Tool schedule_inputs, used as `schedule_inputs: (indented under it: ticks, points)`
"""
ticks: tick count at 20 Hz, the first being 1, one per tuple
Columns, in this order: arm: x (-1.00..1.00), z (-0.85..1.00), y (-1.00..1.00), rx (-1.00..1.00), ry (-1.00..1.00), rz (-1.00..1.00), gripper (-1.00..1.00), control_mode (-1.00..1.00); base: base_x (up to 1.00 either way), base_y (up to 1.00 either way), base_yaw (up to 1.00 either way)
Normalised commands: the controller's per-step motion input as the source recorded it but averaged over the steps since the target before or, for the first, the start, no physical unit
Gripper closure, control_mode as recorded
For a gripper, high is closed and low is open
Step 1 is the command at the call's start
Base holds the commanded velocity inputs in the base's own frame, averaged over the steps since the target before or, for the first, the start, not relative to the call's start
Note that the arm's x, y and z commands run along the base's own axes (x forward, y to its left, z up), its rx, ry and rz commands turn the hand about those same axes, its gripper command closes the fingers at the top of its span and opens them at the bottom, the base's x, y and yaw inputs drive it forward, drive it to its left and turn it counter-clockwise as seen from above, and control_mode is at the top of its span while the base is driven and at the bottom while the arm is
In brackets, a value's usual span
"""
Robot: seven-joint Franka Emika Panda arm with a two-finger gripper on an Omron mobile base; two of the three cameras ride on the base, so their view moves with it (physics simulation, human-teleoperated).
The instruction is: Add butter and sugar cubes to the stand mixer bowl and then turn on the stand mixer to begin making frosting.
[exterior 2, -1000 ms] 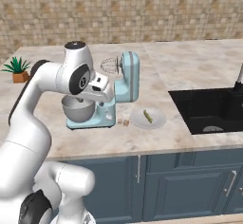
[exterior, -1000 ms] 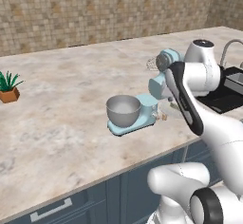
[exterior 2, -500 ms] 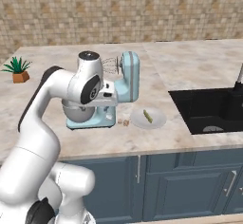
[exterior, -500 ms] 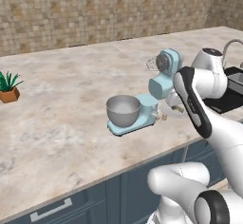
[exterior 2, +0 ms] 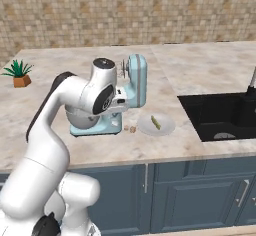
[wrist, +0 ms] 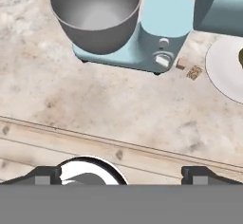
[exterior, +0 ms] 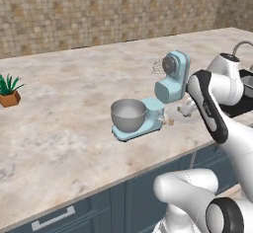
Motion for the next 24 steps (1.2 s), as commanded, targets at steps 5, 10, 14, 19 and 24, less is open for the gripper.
schedule_inputs:
  ticks: [5, 10, 14, 19, 24]
  points:
    - [0.0, -0.09, -0.35, 0.03, -0.18, 0.2, -1.0, -1.0, 0.0, 0.0, 0.0]
    - [0.0, -0.15, -0.42, 0.08, -0.25, 0.21, -1.0, -1.0, 0.0, 0.0, 0.0]
    - [0.0, -0.11, -0.41, 0.07, -0.16, 0.17, -1.0, -1.0, 0.0, 0.0, 0.0]
    - [0.0, -0.04, -0.25, 0.0, -0.14, 0.18, -1.0, -1.0, 0.0, 0.0, 0.0]
    - [0.01, -0.1, -0.08, 0.0, -0.11, 0.24, -1.0, -1.0, 0.0, 0.0, 0.0]
